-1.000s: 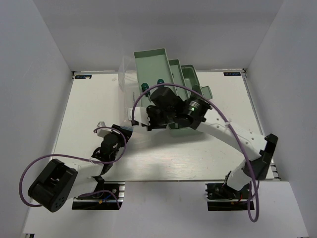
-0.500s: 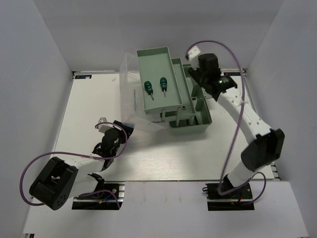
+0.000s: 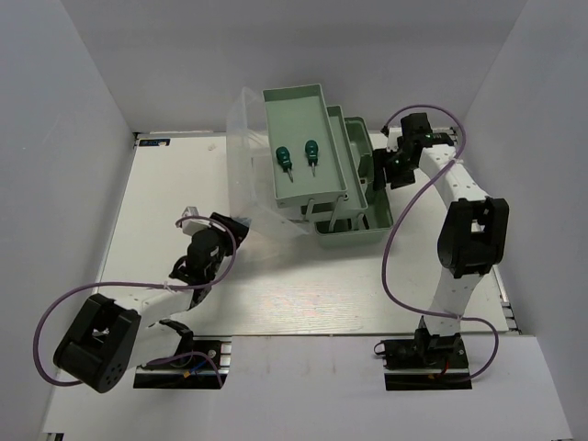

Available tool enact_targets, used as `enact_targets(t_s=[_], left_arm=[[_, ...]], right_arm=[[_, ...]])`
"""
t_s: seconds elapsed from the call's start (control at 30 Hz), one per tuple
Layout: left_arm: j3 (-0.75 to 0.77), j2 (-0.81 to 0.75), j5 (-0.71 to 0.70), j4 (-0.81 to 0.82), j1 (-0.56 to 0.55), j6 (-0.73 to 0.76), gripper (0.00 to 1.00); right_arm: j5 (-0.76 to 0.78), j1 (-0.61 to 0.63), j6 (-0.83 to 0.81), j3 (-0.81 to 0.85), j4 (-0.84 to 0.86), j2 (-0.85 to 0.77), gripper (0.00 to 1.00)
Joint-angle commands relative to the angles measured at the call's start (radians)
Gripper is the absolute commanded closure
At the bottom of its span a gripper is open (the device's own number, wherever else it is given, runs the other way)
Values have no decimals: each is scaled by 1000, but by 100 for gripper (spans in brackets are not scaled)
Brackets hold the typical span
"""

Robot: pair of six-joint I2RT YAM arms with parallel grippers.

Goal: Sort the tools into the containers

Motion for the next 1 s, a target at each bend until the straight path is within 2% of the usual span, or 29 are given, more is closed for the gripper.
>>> enact_targets(t_s=[0.0, 0.07, 0.2, 0.43, 0.5, 0.6, 0.63, 0.7, 0.8, 0.83, 0.97], left_arm=[[90, -40, 50, 77, 11, 21, 28], [118, -29, 64, 77, 12, 43, 29], [192, 4, 142, 68, 12, 100, 30], [349, 121, 340, 115, 12, 167, 30], [389, 161, 411, 115, 12, 167, 30], [459, 228, 466, 105, 12, 167, 31], [480, 240, 466, 104, 12, 167, 31], [508, 271, 475, 104, 12, 167, 31], [561, 331, 517, 80, 12, 167, 33], [574, 346, 526, 80, 12, 167, 33], [607, 392, 546, 80, 2, 157, 34]], right_arm=[[-142, -9, 51, -22, -18, 1, 37], [-127, -13, 54, -58, -9, 13, 43], [-159, -27, 51, -107, 12, 10, 46], [-363, -67, 31, -180, 43, -36, 48], [-355, -73, 32, -196, 58, -65, 48], [-215, -72, 34, -261, 135, -141, 40], [-146, -73, 31, -284, 242, -231, 33], [-122, -82, 35, -378, 288, -284, 28], [26, -90, 64, -491, 394, -417, 28], [148, -88, 63, -510, 473, -454, 34], [290, -92, 83, -570, 552, -531, 36]])
